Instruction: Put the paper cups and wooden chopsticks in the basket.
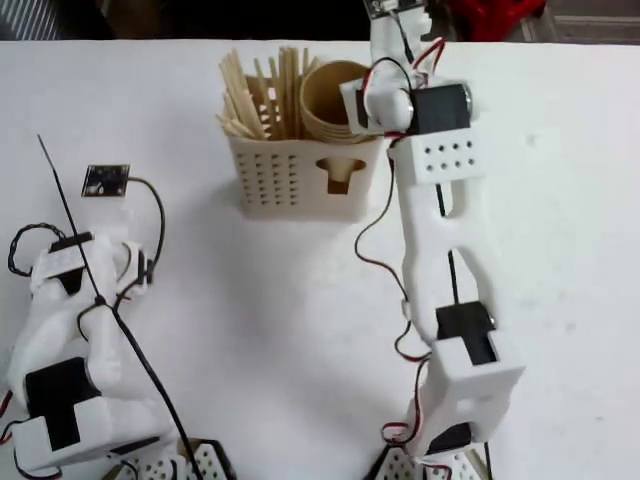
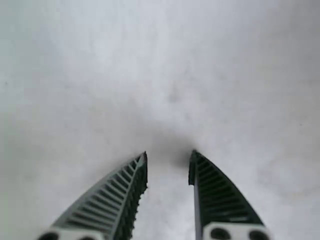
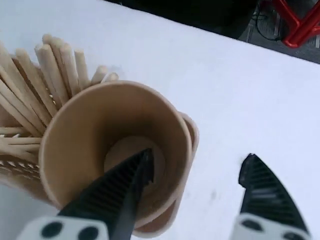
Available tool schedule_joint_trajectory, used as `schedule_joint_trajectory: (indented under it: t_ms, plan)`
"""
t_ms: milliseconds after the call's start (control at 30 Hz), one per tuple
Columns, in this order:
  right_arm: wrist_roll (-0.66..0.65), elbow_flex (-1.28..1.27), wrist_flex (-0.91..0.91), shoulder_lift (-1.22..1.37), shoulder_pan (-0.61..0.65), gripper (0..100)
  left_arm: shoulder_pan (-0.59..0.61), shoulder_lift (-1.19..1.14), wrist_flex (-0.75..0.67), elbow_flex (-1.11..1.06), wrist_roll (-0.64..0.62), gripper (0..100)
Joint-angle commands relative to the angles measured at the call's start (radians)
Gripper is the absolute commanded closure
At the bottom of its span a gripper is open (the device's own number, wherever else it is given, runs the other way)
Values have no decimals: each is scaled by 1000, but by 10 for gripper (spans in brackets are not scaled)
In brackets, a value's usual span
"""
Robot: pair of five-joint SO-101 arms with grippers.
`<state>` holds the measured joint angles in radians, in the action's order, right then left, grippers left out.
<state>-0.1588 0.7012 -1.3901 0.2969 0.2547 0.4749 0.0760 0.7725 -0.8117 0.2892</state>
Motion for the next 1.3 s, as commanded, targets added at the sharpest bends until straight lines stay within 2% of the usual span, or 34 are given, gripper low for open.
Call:
schedule_joint_trajectory:
  t_ms: [0, 200, 233, 367, 533, 867, 1067, 1267]
  plan:
    - [0, 6, 19, 31, 1, 745, -13, -1, -15, 6, 11, 849]
    - [2, 3, 16, 140, -10, 976, -13, -1, -15, 6, 11, 849]
    - [-2, 3, 16, 154, -12, 991, -13, -1, -15, 6, 11, 849]
    - [-3, 28, -73, 170, -2, 981, -13, -2, -15, 8, 11, 849]
    - [37, 118, -329, 163, 47, 982, -13, -2, -15, 9, 11, 849]
    - [173, -25, -335, 8, 177, 984, -13, -2, -15, 9, 11, 849]
    - [150, -166, -332, -136, 216, 984, -13, -2, -15, 9, 11, 849]
    - [138, -178, -329, -151, 223, 984, -13, -4, -9, 32, 11, 845]
